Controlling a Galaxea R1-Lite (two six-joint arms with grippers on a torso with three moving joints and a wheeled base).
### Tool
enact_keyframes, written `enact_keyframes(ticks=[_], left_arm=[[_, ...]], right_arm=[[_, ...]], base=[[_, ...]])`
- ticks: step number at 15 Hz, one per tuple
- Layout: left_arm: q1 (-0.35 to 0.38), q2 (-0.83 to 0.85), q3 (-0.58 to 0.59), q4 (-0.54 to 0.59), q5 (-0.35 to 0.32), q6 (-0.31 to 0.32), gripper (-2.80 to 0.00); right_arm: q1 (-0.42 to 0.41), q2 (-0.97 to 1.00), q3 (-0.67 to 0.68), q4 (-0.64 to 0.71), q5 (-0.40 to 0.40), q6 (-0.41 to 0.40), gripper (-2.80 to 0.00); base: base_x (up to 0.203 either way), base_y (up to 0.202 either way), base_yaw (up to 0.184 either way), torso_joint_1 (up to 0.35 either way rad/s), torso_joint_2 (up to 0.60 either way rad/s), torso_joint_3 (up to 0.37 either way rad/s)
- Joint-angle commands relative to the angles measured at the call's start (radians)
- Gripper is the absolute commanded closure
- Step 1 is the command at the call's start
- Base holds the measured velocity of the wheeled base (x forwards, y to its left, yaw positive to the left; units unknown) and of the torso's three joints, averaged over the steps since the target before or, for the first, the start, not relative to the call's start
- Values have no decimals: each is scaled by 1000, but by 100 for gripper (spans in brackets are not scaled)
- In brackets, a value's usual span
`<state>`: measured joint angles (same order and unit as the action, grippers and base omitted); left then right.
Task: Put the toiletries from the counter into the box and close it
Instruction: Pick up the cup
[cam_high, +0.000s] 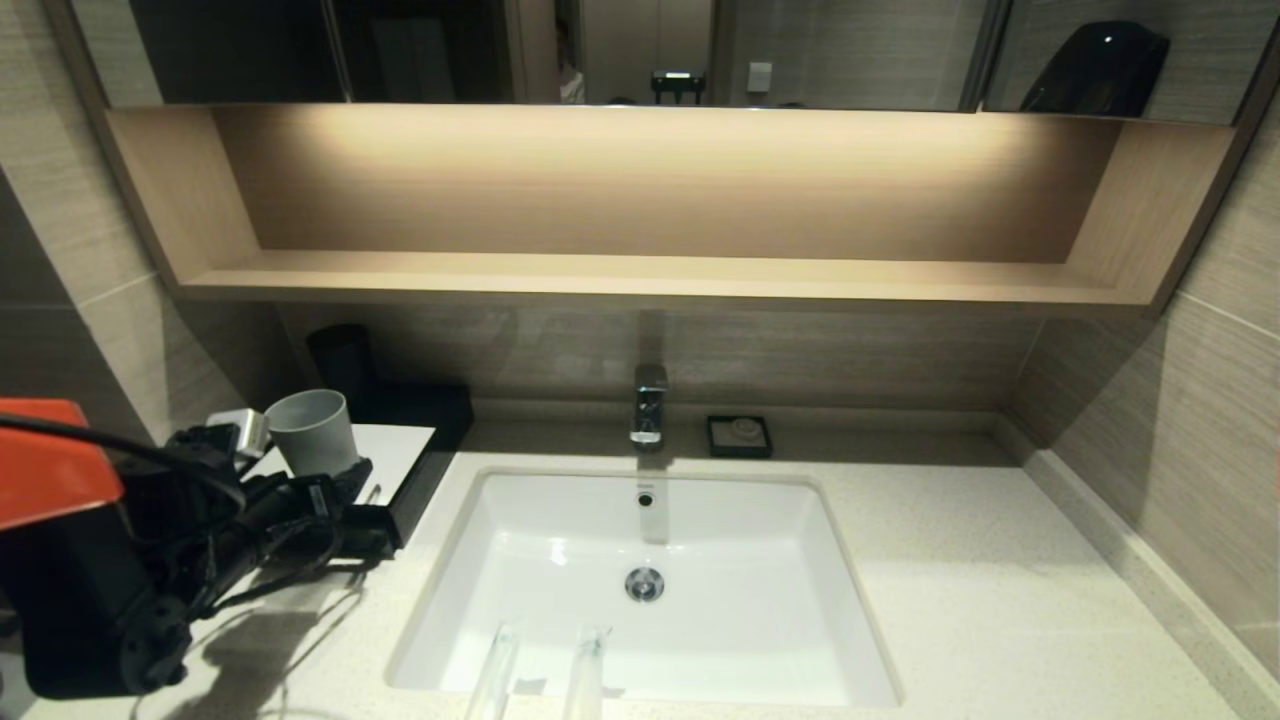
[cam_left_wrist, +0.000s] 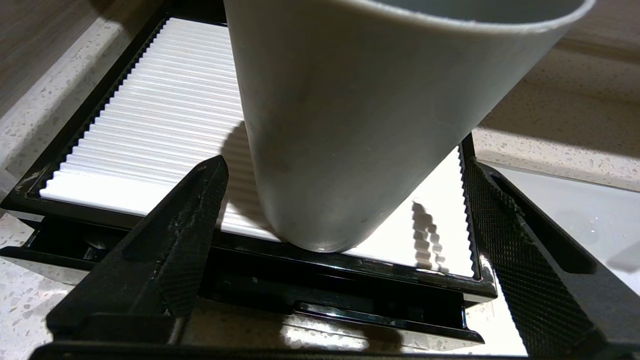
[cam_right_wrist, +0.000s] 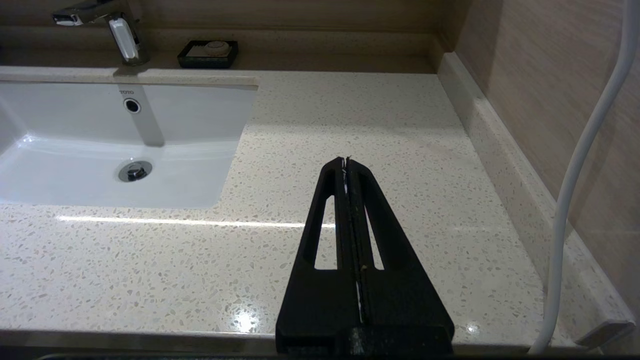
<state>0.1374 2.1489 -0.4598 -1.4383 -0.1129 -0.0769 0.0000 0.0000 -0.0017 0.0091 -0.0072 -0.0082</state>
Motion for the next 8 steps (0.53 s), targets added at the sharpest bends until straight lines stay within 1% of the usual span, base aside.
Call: enact_keyframes(ticks=[1, 2, 8], left_arm=[[1, 0, 0, -8, -1, -1, -280], [1, 0, -2, -8, 1, -1, 0], [2, 5, 0, -45, 1, -1, 0]], right_arm=[[0, 0, 0, 0, 0, -1, 0], [0, 0, 0, 0, 0, 0, 0], [0, 0, 0, 0, 0, -1, 0]], base=[[0, 0, 0, 0, 0, 0], [0, 0, 0, 0, 0, 0], [0, 0, 0, 0, 0, 0]])
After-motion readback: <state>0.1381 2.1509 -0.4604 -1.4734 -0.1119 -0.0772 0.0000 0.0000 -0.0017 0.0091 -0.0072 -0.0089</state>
